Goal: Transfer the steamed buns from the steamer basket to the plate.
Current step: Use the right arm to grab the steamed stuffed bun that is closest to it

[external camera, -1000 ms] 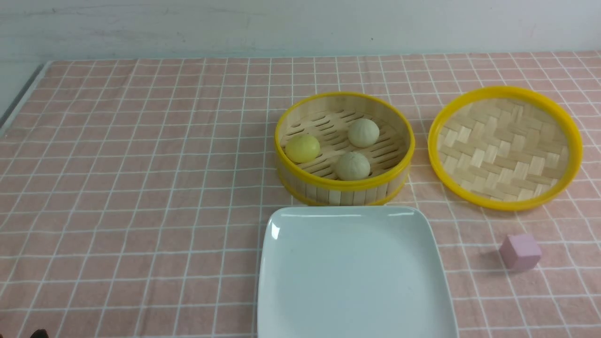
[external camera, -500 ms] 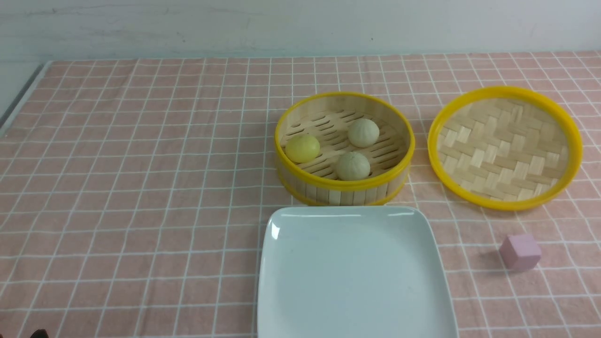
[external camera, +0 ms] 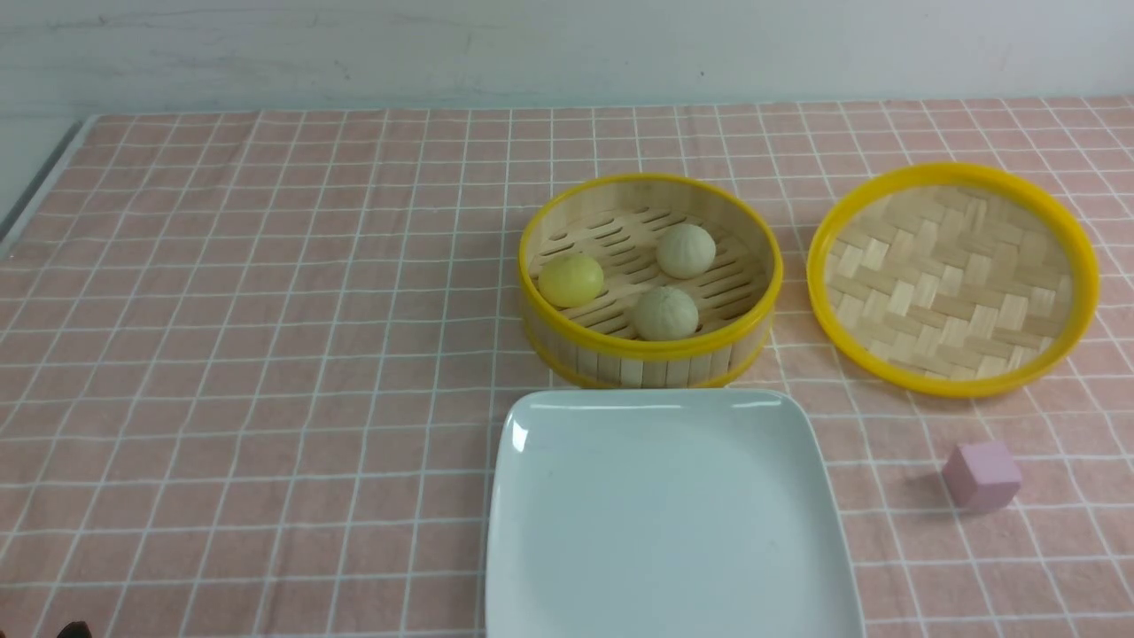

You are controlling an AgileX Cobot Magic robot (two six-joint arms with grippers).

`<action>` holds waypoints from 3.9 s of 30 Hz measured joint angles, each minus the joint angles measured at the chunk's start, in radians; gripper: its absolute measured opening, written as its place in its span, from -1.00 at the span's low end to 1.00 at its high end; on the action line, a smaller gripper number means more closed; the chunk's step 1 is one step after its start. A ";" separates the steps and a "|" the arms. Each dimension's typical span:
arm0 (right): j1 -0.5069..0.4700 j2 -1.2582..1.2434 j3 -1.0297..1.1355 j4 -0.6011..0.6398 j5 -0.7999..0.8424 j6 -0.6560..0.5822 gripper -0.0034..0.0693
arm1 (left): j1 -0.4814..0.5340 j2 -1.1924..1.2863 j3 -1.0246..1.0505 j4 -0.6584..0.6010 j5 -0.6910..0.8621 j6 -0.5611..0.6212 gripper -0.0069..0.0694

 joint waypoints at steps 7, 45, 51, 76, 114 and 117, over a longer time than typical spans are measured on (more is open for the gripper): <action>0.000 0.000 0.000 -0.007 -0.005 0.000 -0.24 | 0.000 0.000 0.000 0.000 0.000 0.000 0.18; 0.000 -0.002 -0.435 0.138 0.114 -0.049 -0.24 | 0.000 0.000 0.000 0.000 0.000 0.000 0.18; 0.000 -0.002 -0.435 0.151 0.090 -0.049 -0.24 | 0.000 0.000 0.000 0.000 0.000 0.000 0.18; 0.000 -0.002 -0.436 0.255 0.188 -0.049 -0.24 | 0.000 0.000 0.009 -0.238 -0.220 -0.166 0.18; 0.000 0.587 -0.746 0.611 0.425 -0.675 -0.21 | 0.000 0.000 -0.323 -0.331 -0.062 -0.183 0.20; 0.000 0.644 -0.785 0.641 0.425 -0.727 -0.10 | 0.000 0.000 -0.340 -0.391 -0.036 -0.118 0.25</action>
